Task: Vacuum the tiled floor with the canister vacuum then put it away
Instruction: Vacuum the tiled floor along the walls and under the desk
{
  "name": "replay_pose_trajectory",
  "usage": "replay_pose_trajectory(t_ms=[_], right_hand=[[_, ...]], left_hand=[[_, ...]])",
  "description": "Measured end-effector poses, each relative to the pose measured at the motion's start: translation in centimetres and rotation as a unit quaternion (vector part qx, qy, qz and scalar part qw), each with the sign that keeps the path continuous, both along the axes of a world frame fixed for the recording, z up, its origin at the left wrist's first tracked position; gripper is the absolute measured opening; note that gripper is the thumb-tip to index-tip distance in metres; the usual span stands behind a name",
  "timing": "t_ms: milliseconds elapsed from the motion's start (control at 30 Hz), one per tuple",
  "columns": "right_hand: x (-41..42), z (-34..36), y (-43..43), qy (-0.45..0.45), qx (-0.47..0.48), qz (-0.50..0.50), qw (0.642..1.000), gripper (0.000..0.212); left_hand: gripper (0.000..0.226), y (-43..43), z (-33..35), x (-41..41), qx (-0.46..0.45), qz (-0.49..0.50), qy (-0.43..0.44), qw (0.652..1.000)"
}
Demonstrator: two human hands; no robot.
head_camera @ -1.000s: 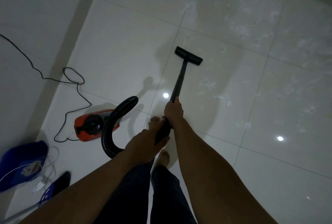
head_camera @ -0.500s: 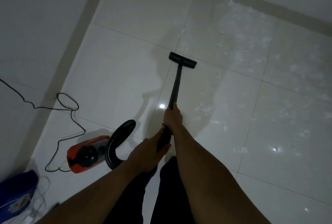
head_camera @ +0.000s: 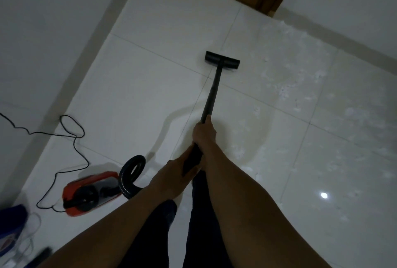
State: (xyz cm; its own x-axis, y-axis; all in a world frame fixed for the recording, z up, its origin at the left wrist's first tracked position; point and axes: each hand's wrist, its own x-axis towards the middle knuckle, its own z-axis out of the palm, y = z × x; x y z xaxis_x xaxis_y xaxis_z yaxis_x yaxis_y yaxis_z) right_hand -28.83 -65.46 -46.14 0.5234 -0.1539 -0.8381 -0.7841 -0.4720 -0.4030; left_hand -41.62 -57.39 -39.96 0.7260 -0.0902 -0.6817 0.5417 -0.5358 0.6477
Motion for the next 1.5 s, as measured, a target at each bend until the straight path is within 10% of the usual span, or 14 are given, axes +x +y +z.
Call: replay_pose_trajectory(t_ms=[1500], right_hand=[[35.6, -2.4, 7.6, 0.027, 0.005, -0.003, 1.0, 0.06]], left_hand=[[0.062, 7.9, -2.4, 35.5, -0.01, 0.011, -0.006, 1.0]])
